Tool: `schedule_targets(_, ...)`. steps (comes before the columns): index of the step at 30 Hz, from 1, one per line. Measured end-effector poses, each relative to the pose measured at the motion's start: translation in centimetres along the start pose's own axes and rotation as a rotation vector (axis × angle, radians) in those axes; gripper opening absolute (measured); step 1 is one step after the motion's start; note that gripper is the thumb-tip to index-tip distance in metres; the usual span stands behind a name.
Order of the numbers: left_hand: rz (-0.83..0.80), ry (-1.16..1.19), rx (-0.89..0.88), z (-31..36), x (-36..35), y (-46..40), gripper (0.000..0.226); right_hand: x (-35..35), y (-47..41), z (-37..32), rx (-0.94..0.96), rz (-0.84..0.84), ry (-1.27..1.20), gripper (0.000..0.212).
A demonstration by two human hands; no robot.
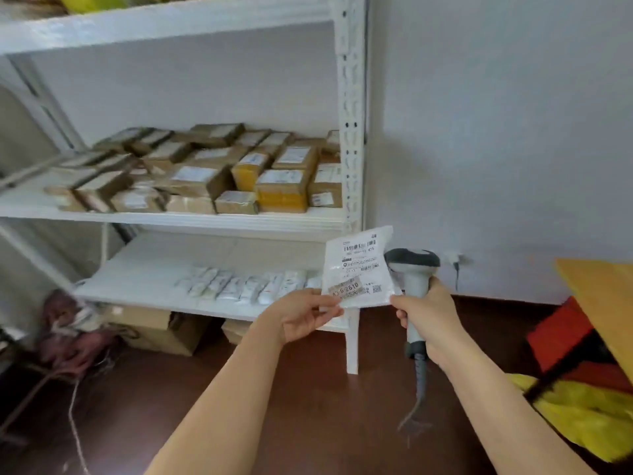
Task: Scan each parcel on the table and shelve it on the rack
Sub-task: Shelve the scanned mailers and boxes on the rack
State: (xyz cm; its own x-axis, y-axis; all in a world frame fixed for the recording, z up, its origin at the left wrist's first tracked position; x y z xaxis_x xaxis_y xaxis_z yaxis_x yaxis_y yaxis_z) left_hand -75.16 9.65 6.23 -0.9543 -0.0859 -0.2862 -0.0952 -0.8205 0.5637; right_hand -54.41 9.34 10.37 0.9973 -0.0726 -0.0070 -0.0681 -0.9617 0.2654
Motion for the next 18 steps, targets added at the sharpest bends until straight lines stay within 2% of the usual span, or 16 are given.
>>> schedule_targets(3,0.156,0.274,-0.059,1.4,9.8,3.3,0.012,-10.0,1.0,0.9,-0.017,-0.114,0.036,0.031)
schedule_targets(6,0.198,0.479,-0.137,1.8,16.6,5.7,0.042,-17.9,1.3,1.9,-0.04,-0.164,0.043,0.032)
schedule_targets(8,0.201,0.501,-0.137,1.5,20.2,6.6,0.049,-22.6,1.2,2.5,-0.038,-0.188,0.049,0.033)
schedule_targets(12,0.192,0.533,-0.126,1.9,27.0,7.0,0.046,-31.5,0.3,4.0,-0.044,-0.27,0.087,0.035)
schedule_targets(18,0.443,0.627,-0.155,5.9,41.4,3.5,0.031,-45.3,-5.2,6.4,-0.119,-0.404,0.156,0.03)
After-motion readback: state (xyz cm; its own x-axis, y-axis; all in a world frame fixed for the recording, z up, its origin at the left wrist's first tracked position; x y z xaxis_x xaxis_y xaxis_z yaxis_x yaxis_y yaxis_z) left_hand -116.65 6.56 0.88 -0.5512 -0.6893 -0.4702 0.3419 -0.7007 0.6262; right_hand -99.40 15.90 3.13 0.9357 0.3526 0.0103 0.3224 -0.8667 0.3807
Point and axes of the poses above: each hand's wrist, its own y-axis away from the middle knuckle, its own x-axis out of the back of the hand, z = x × y, the point moved 4 cm from there along -y, towards the middle knuckle, and after that the axes turned 6 degrees about -y, right-handed, at the moved point
